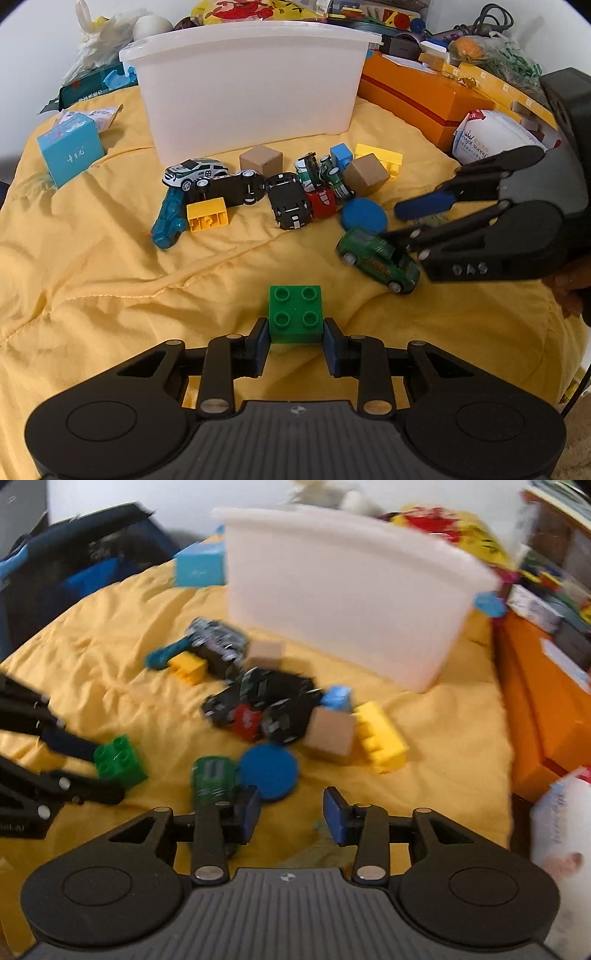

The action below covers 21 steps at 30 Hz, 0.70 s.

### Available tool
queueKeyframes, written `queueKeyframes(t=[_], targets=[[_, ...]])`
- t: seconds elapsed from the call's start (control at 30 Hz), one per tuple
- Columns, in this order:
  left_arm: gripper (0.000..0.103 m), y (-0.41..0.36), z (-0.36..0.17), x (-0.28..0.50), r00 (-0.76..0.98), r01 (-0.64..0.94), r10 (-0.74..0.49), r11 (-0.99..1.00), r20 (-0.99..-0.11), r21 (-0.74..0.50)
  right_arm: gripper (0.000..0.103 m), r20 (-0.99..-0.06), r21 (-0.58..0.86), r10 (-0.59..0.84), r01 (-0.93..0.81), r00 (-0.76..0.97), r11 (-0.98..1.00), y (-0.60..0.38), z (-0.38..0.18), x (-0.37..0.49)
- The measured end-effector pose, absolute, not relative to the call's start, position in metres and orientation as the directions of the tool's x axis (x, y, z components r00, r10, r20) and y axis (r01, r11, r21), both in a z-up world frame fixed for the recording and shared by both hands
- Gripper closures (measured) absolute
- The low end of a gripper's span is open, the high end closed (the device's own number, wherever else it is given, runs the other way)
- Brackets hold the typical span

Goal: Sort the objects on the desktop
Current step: 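Grasp green square brick with left tool while right tool grasps blue round disc, then carry green brick and blue disc over the bin and open both tools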

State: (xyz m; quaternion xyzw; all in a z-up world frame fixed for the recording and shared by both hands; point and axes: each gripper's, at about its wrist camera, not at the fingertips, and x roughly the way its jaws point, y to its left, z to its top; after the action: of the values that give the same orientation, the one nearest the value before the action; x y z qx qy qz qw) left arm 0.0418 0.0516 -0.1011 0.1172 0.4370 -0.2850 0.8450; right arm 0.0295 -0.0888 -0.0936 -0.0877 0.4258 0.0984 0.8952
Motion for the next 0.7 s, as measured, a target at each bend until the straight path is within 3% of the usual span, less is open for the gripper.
queueKeyframes(t=[0.1,0.17,0.3,0.33,0.53,0.7], targets=[[0.069,0.052,-0.101,0.043,0.457,0.579,-0.377,0.814,-0.806,-0.053,0.057,-0.771,-0.060,0.109,-0.242,0.627,0.968,-0.084,-0.094,0.033],[0.069,0.052,-0.101,0.044,0.463,0.577,-0.374,0.815,-0.804,-0.047,0.047,-0.763,-0.061,0.095,-0.218,0.639,0.974,-0.084,-0.095,0.039],[0.069,0.050,-0.103,0.046,0.468,0.580,-0.378,0.813,-0.799,-0.046,0.054,-0.768,-0.027,0.113,-0.209,0.630,0.978,-0.087,-0.097,0.046],[0.069,0.050,-0.103,0.047,0.468,0.579,-0.380,0.814,-0.798,-0.048,0.061,-0.767,-0.020,0.123,-0.215,0.630,0.976,-0.087,-0.097,0.045],[0.069,0.056,-0.081,0.049,0.506,0.564,-0.398,0.824,-0.765,-0.055,0.061,-0.756,-0.016,0.109,-0.185,0.646,0.983,-0.091,-0.085,0.036],[0.069,0.059,-0.032,0.062,0.600,0.551,-0.431,0.833,-0.674,-0.042,0.061,-0.702,-0.001,0.094,-0.134,0.706,0.991,-0.110,-0.051,0.034]])
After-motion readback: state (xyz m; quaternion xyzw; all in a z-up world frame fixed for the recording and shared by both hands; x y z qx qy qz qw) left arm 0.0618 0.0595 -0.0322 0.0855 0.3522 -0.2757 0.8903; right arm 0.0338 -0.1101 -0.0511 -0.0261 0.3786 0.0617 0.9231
